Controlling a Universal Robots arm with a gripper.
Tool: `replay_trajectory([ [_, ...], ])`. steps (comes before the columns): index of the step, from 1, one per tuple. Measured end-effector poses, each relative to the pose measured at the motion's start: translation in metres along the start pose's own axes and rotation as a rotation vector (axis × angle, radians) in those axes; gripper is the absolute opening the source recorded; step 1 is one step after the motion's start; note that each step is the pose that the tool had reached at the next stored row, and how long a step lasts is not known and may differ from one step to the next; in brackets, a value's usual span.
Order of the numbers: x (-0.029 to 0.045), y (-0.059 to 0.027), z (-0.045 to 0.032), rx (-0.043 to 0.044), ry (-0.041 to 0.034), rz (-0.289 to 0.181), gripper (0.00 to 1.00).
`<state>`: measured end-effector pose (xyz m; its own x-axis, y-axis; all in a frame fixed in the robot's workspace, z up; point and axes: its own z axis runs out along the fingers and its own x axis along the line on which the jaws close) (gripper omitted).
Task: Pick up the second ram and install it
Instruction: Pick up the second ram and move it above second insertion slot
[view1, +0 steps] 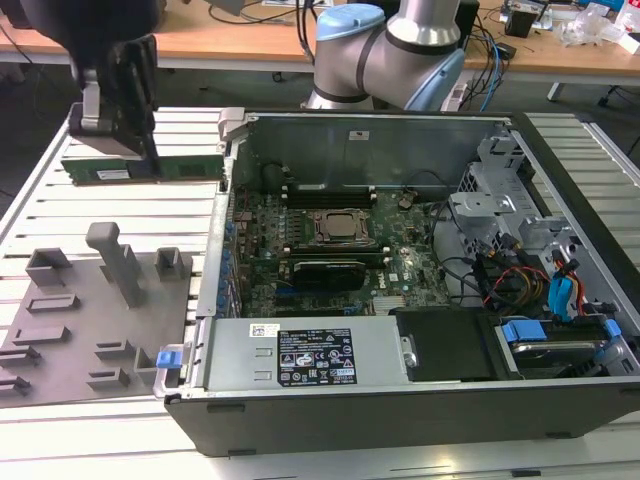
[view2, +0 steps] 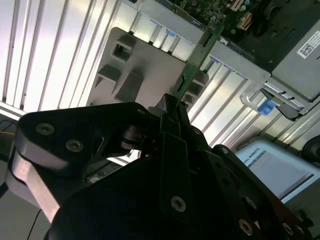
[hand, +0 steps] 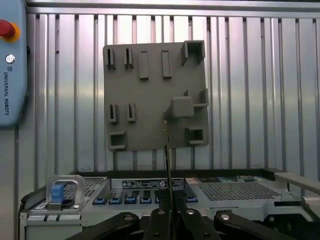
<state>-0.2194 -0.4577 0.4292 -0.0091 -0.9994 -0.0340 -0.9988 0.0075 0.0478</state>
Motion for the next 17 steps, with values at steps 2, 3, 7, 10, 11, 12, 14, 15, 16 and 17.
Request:
replay_trajectory([
  [2, -0.0002, -0.0086, -0.0005, -0.0003, 0.0001, 0.000, 0.14],
  [3, -0.0003, -0.0129, -0.0006, -0.0004, 0.0001, 0.000, 0.14],
  [7, -0.0013, -0.0345, -0.0016, -0.0012, 0.0000, 0.000, 0.14],
  [10, -0.0022, -0.0439, -0.0019, -0.0017, 0.0001, 0.000, 0.14],
  [11, -0.0025, -0.0475, -0.0021, -0.0019, 0.0000, 0.000, 0.14],
  [12, -0.0029, -0.0514, -0.0022, -0.0021, 0.0001, 0.000, 0.14],
  [14, -0.0040, -0.0605, -0.0025, -0.0022, 0.0000, 0.000, 0.14],
  [15, -0.0048, -0.0651, -0.0026, -0.0023, 0.0000, 0.000, 0.14],
  [16, -0.0062, -0.0709, -0.0028, -0.0026, 0.0001, 0.000, 0.14],
  [17, -0.0073, -0.0738, -0.0028, -0.0026, 0.0001, 0.000, 0.14],
])
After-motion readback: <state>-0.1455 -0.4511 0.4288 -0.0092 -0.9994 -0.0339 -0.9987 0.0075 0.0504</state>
